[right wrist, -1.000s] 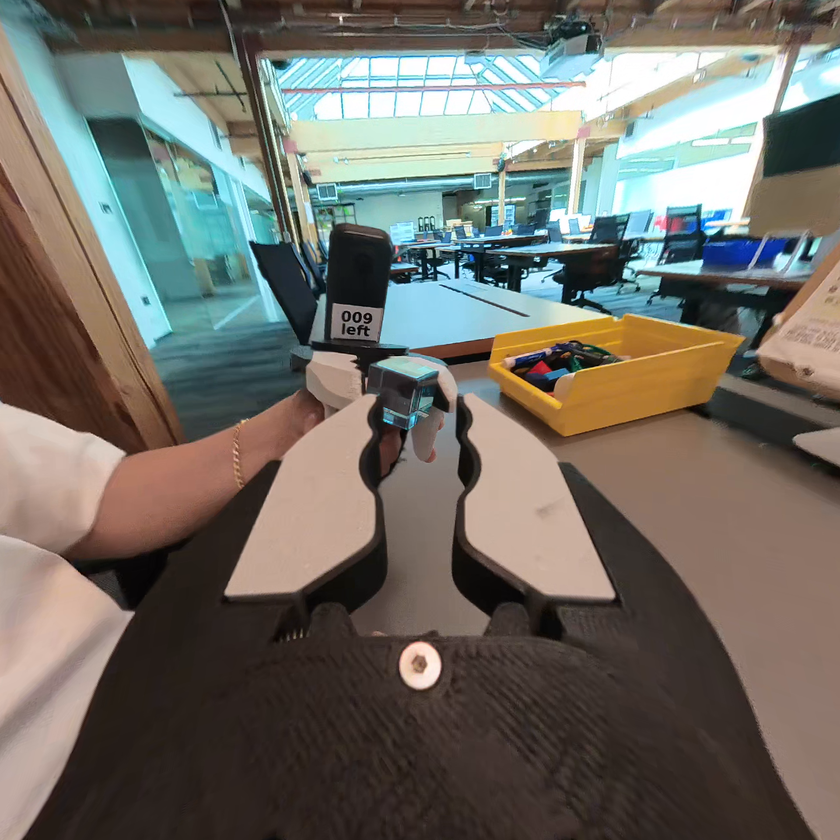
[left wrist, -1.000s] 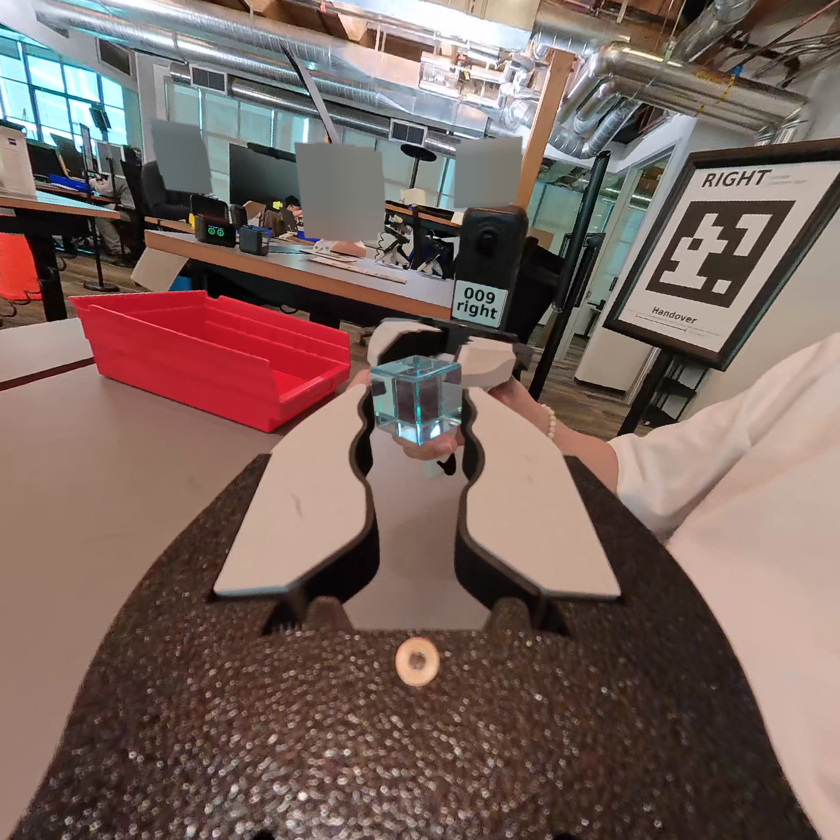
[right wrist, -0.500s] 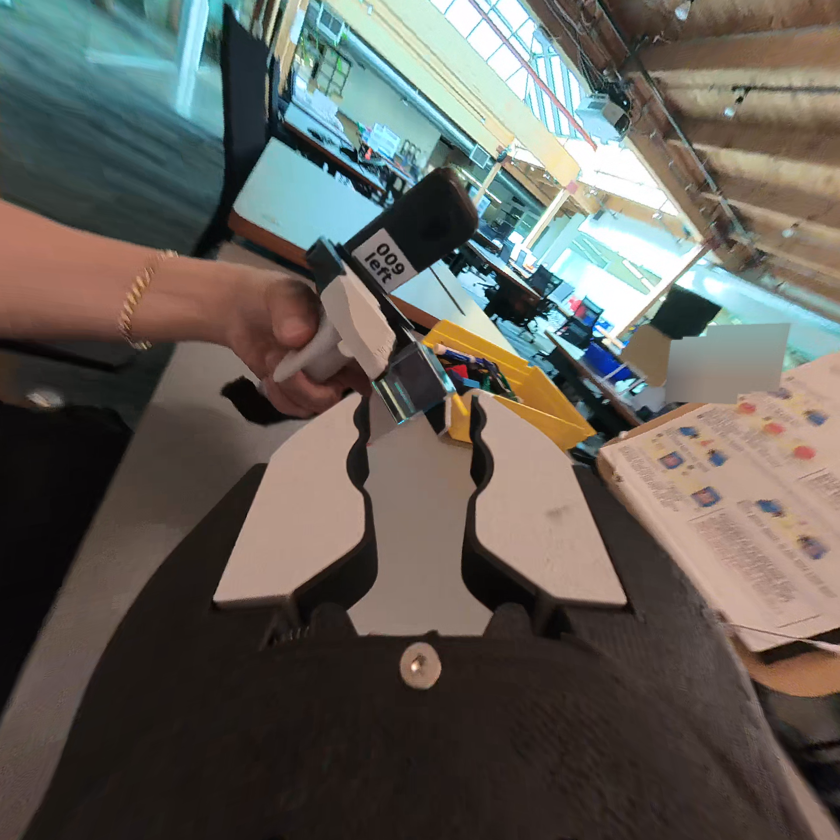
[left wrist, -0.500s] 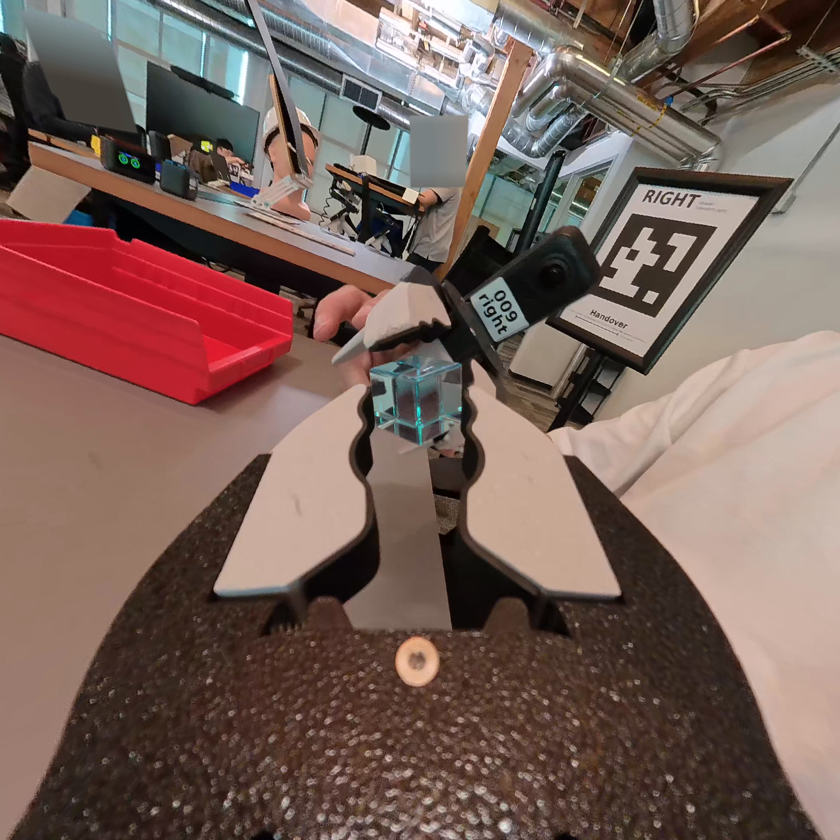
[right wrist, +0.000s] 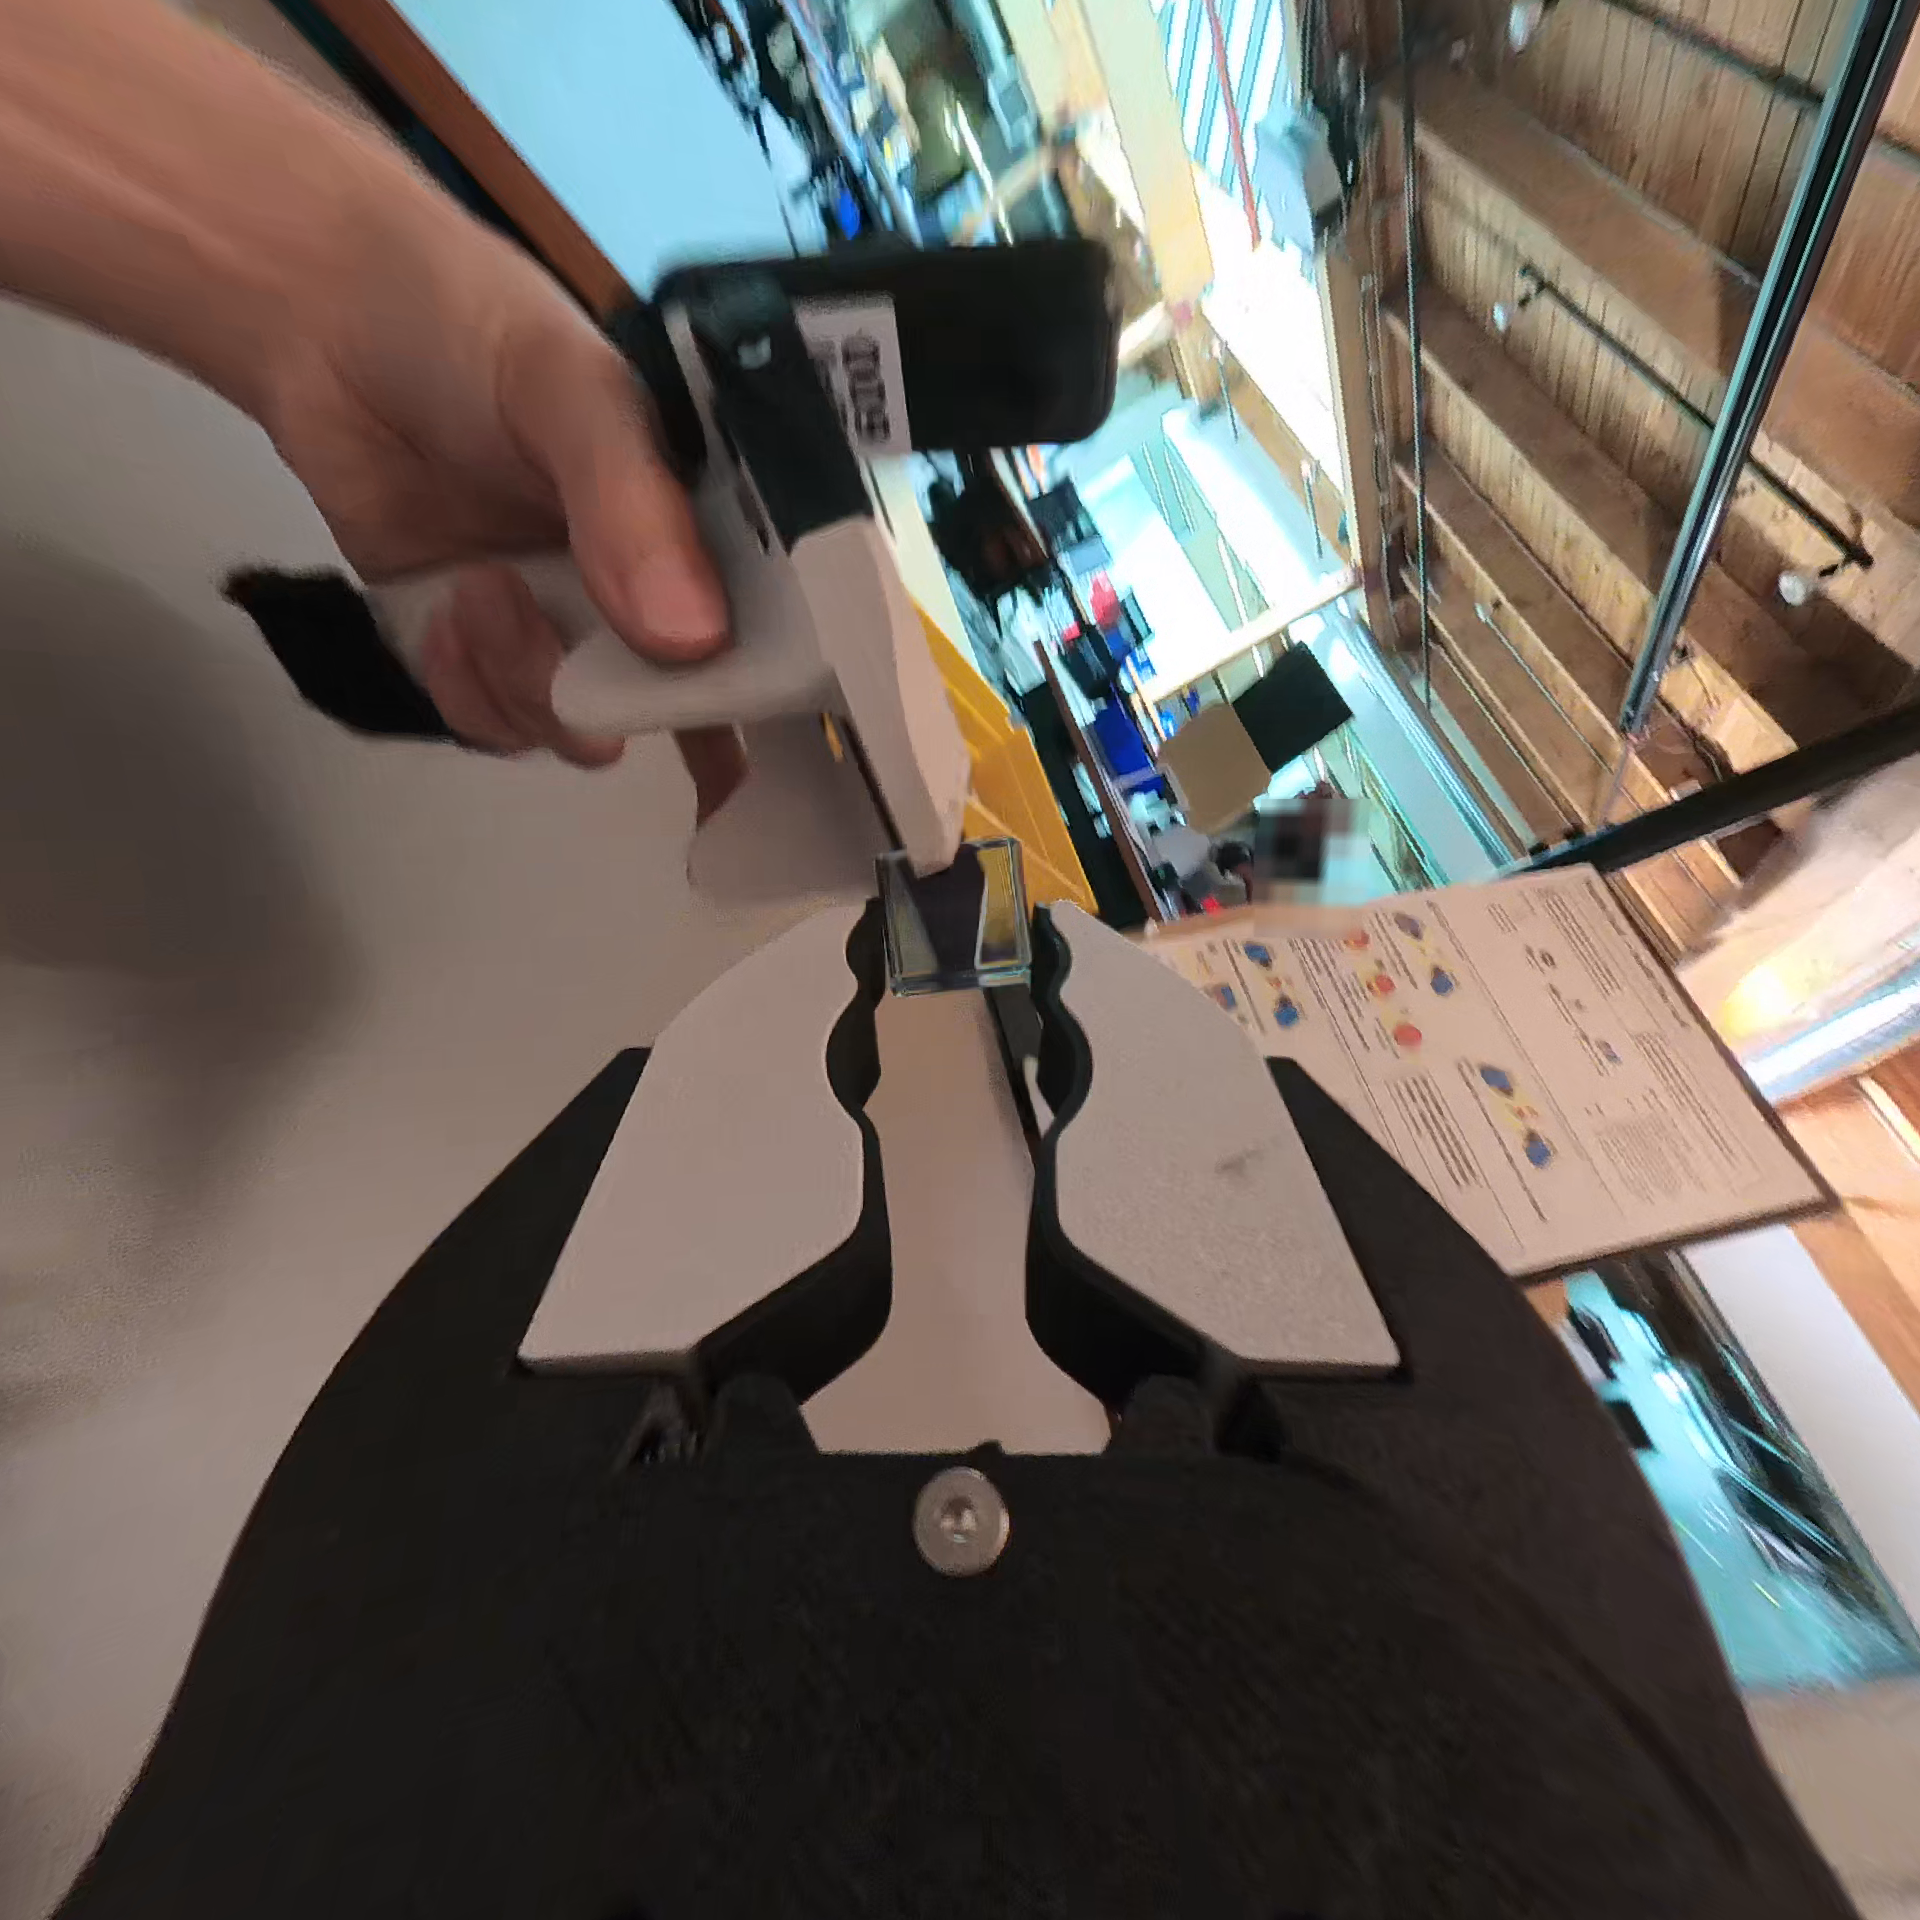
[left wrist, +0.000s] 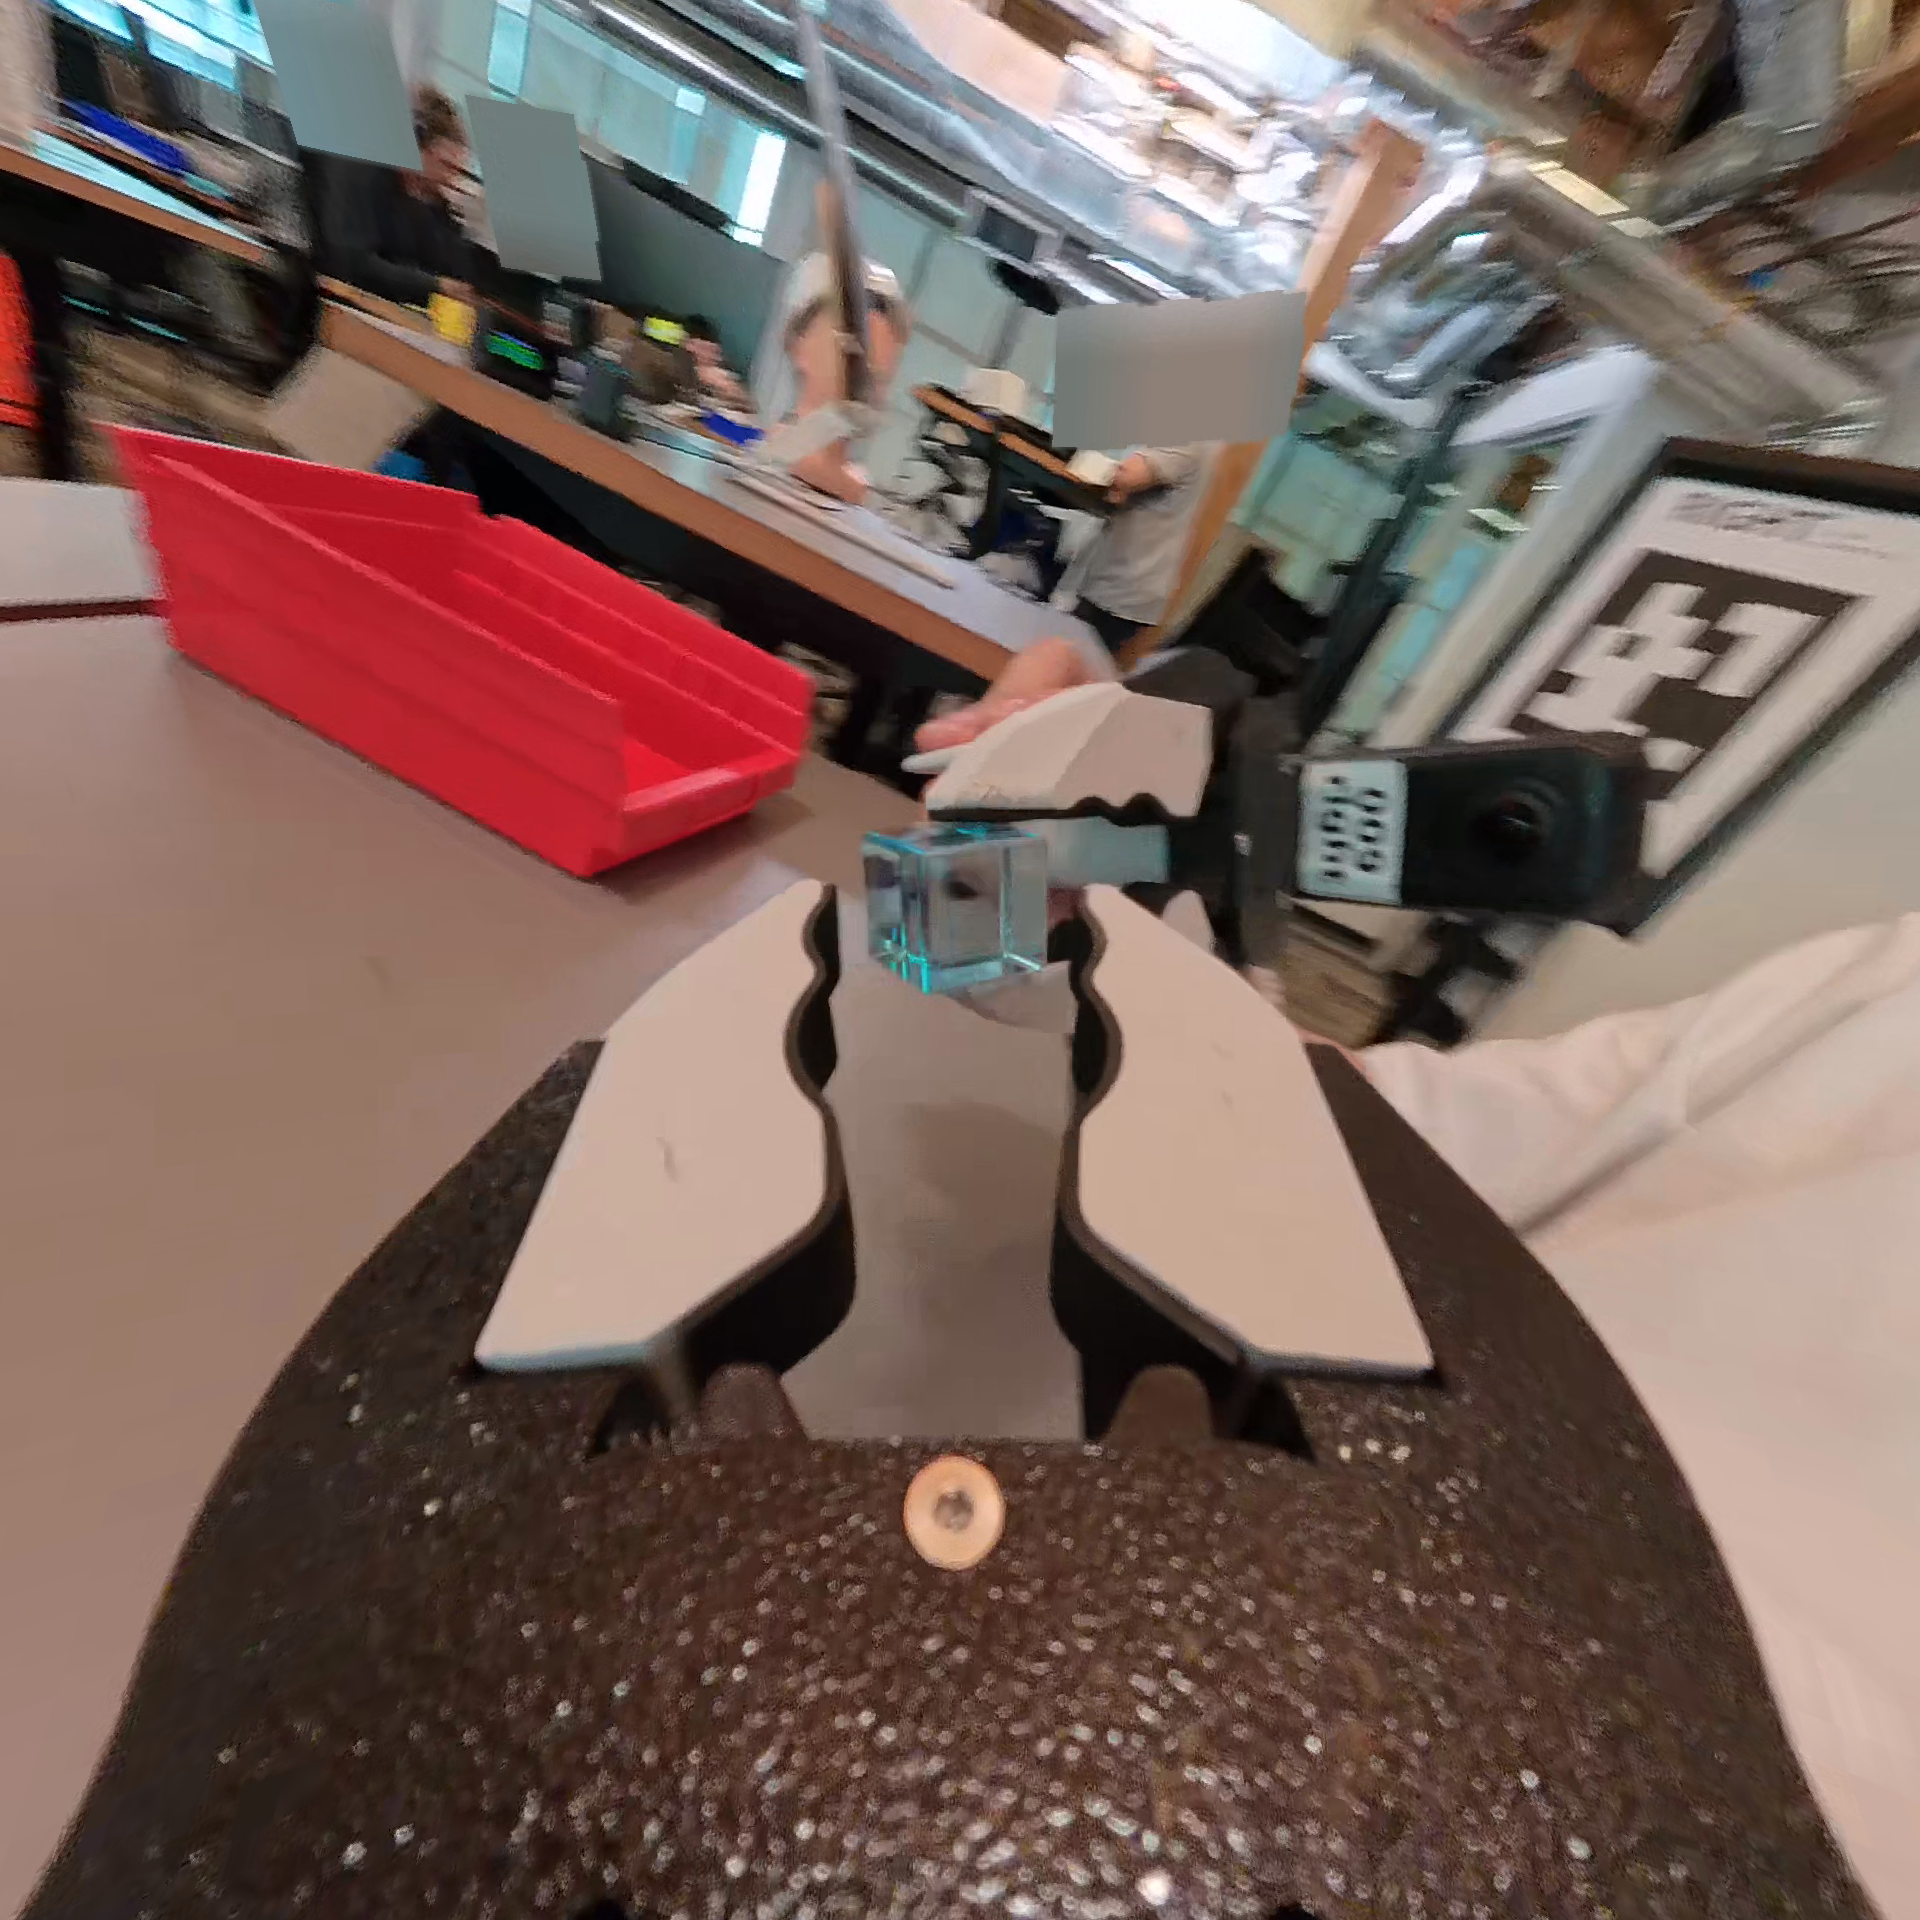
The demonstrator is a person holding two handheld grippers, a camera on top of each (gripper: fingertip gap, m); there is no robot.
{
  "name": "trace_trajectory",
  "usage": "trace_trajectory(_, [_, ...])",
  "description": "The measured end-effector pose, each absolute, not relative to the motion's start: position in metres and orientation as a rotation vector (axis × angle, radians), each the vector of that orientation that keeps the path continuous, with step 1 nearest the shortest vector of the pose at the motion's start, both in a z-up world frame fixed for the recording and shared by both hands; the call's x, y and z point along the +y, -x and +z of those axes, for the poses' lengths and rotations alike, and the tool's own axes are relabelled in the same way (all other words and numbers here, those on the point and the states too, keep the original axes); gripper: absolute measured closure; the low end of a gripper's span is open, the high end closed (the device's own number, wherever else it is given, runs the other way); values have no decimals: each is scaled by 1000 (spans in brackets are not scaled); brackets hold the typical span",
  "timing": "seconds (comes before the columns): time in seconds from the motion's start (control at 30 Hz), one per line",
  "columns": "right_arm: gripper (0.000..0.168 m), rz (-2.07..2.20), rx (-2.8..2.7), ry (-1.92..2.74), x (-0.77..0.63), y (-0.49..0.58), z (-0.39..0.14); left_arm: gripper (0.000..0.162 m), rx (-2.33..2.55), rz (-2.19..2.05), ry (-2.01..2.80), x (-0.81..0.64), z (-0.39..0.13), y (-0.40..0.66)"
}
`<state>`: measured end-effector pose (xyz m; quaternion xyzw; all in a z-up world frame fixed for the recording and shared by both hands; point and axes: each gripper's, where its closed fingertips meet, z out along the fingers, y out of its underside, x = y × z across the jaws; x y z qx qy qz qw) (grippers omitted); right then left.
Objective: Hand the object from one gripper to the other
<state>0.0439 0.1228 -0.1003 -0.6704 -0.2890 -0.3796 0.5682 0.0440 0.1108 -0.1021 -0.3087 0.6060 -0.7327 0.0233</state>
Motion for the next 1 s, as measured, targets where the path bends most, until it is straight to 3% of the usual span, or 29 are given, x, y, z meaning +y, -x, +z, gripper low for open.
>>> trace_trajectory(0.03, [142,-934,-667,1606,122,-51,-103,114,1841,-2190,997,116,-103,-50])
trace_trajectory(0.27, [142,-1088,-599,1707,123,-73,-111,114,1863,-1571,1098,130,-115,-63])
trace_trajectory(0.37, [142,-1090,-636,1711,127,-67,-115,136,1849,-1552,1079,125,-115,-64])
trace_trajectory(0.5, [142,-986,-612,1704,125,-63,-113,136,1875,-1704,1057,122,-113,-60])
trace_trajectory(0.6, [142,-656,-505,1620,121,-47,-98,137,1851,-1994,966,122,-99,-50])
trace_trajectory(0.77, [107,76,-98,1498,111,-42,-70,137,1694,-2300,729,136,-75,-35])
trace_trajectory(0.87, [94,530,153,1440,115,-40,-70,137,1671,-2329,601,137,-71,-27])
trace_trajectory(1.0, [95,947,258,1370,121,-27,-77,137,1683,-2093,338,130,-80,-21])
